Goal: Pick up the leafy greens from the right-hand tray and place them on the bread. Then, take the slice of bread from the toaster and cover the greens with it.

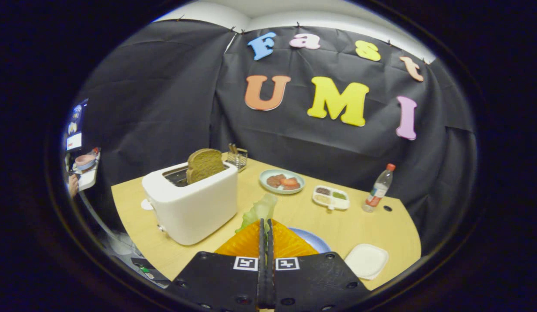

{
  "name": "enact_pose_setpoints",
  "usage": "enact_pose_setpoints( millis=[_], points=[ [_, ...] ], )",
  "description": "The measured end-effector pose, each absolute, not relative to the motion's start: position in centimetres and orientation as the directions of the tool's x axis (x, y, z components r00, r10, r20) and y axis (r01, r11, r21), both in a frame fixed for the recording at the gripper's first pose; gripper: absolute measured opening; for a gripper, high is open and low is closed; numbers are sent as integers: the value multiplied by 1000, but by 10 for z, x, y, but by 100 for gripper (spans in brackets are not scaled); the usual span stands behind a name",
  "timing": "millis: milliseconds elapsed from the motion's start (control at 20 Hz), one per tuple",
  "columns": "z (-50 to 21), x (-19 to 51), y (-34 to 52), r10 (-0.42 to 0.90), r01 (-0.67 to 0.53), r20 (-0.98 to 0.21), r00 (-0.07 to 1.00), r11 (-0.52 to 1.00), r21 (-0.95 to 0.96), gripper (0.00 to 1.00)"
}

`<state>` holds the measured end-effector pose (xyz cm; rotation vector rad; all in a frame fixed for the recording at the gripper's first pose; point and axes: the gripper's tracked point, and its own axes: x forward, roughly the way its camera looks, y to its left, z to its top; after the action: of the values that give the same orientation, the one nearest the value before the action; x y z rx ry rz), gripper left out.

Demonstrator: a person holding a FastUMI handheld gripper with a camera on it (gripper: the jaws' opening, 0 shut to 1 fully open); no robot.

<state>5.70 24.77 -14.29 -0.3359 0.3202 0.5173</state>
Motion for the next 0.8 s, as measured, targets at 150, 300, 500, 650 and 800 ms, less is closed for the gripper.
enact_pose_setpoints(
  millis=[150,300,500,650,800],
  points=[
    [-167,80,243,388,-512,-418,821,825,-240,0],
    [-191,112,223,329,-465,-444,833,852,-241,0],
    [-210,140,201,285,-422,-471,835,881,-214,0],
    [-224,153,188,260,-399,-493,830,895,-201,0],
    [-233,156,178,230,-378,-502,834,900,-216,1]
  ],
)
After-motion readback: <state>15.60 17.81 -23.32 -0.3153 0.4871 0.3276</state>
